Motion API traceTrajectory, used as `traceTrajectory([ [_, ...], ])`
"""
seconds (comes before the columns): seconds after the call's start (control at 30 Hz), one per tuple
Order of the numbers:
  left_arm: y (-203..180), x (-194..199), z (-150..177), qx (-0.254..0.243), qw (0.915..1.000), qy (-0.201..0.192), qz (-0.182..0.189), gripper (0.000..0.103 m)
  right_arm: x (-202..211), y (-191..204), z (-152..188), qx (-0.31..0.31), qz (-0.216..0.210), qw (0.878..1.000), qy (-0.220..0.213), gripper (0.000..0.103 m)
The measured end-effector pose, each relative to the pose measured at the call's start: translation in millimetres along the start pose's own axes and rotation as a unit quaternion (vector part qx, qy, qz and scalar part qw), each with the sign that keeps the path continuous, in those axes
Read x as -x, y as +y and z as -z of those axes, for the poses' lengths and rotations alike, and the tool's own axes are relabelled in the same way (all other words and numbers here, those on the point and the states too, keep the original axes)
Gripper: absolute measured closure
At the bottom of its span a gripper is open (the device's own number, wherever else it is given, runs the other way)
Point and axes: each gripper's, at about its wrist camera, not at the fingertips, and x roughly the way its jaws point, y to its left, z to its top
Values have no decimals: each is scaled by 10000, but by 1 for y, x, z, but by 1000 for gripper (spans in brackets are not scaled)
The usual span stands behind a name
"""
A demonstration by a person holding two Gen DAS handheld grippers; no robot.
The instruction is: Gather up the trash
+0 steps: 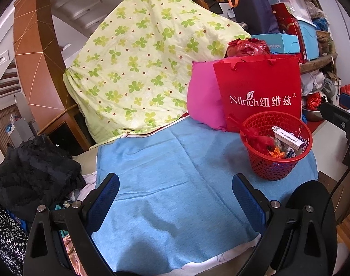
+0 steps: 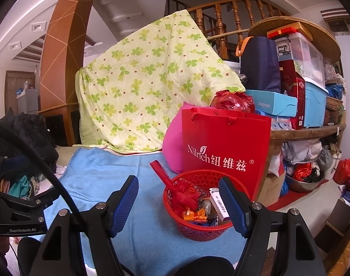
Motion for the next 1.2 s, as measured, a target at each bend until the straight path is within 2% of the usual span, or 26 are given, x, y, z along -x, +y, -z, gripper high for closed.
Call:
traceTrajectory([
  [0.3, -12, -11, -4, -143, 9998, 151, 68, 5, -14, -16, 8, -186, 52, 9997, 157, 27],
  [0.53, -18, -9, -1, -148, 9988, 339, 320, 5, -15, -20, 11, -216, 15, 9996, 205, 27],
  [0.93, -21, 9, -4, -228, 9986, 22, 476, 5, -5, -18, 13, -232, 44, 9997, 112, 27],
  [1.2, -16, 5, -3, -237, 9990, 9, 371, 3, -7, -14, 9, -154, 99, 9997, 145, 27],
])
